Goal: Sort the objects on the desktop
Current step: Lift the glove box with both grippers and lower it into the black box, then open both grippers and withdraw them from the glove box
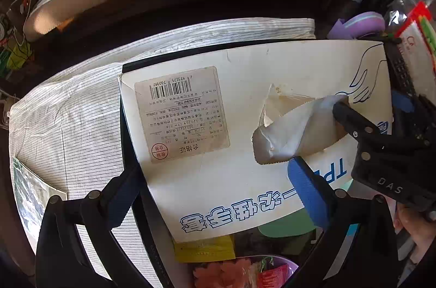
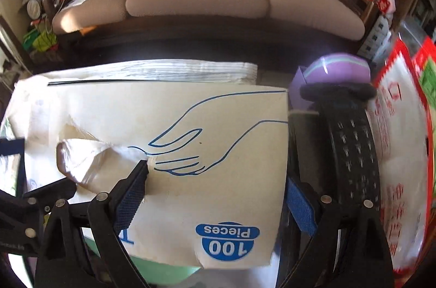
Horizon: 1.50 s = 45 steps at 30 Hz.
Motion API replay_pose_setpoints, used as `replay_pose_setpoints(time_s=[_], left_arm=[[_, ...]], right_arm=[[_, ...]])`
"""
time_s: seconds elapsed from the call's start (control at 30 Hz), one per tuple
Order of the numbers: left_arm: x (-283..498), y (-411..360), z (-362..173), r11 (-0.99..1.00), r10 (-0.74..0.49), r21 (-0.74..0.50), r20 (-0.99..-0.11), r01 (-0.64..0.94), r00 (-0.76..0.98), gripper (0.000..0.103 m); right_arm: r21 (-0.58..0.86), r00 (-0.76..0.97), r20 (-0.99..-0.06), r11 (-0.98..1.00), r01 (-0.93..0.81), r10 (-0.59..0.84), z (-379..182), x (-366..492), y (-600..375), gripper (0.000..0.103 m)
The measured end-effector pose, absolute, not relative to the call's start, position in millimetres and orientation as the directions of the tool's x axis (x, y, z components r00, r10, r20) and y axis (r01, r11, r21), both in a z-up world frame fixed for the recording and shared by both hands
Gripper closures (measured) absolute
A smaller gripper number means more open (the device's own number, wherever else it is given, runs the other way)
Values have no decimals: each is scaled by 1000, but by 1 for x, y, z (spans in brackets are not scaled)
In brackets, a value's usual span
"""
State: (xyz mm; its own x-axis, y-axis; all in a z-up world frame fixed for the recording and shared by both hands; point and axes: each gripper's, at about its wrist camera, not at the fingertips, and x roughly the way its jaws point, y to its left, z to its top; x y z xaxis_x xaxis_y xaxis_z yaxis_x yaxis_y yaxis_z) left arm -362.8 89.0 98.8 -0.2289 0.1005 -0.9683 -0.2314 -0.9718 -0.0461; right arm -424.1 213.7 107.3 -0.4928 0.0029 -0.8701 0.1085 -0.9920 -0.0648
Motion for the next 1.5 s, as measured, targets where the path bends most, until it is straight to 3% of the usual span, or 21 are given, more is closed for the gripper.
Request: replay_pose_setpoints(time_s=[0.13, 0.37, 0.43, 0.5, 0.57, 0.67, 0.73, 0.97, 1.13, 1.23, 1.5], left_arm=[[-362, 71, 121, -963, 185, -132, -958, -234, -219, 5], [-359, 53, 169, -970, 165, -77, -905, -231, -391, 5], [-358, 51, 167, -961, 245, -168, -887, -222, -392, 5], [-356, 57, 159, -936, 330, -250, -868, -248, -371, 5], [-352, 70, 145, -938, 307, -214, -879, -273, -366, 5], [-347, 86, 116, -949, 215, -112, -913, -295, -346, 6], [-345, 90, 96, -954, 136, -20, -918, -299, -373, 5], [-337, 109, 73, -935, 39, 134, -882, -328, -470, 5], [-336, 96, 87, -947, 140, 0, -900, -322, -412, 5], [-335, 77, 105, -947, 204, -77, -894, -311, -400, 5], [-359, 40, 130, -958, 254, -173, -881, -227, -399, 5]], right_arm=[[-19, -425, -905, -994, 111, -30, 114, -430, 221, 9], [24, -509, -856, -991, 133, -89, 157, -400, 232, 7], [26, -546, -833, -991, 128, -93, 164, -398, 232, 7], [70, -580, -802, -987, 145, -142, 169, -399, 231, 17], [125, -572, -795, -977, 174, -204, 165, -402, 228, 55], [93, -480, -863, -985, 148, -154, 133, -412, 222, 66], [81, -485, -863, -985, 150, -145, 120, -407, 220, 67], [45, -530, -841, -991, 128, -106, 104, -392, 215, 65], [50, -518, -847, -987, 150, -121, 121, -383, 221, 64], [23, -513, -852, -986, 164, -106, 123, -377, 222, 57], [97, -546, -824, -987, 126, -151, 135, -377, 229, 56]])
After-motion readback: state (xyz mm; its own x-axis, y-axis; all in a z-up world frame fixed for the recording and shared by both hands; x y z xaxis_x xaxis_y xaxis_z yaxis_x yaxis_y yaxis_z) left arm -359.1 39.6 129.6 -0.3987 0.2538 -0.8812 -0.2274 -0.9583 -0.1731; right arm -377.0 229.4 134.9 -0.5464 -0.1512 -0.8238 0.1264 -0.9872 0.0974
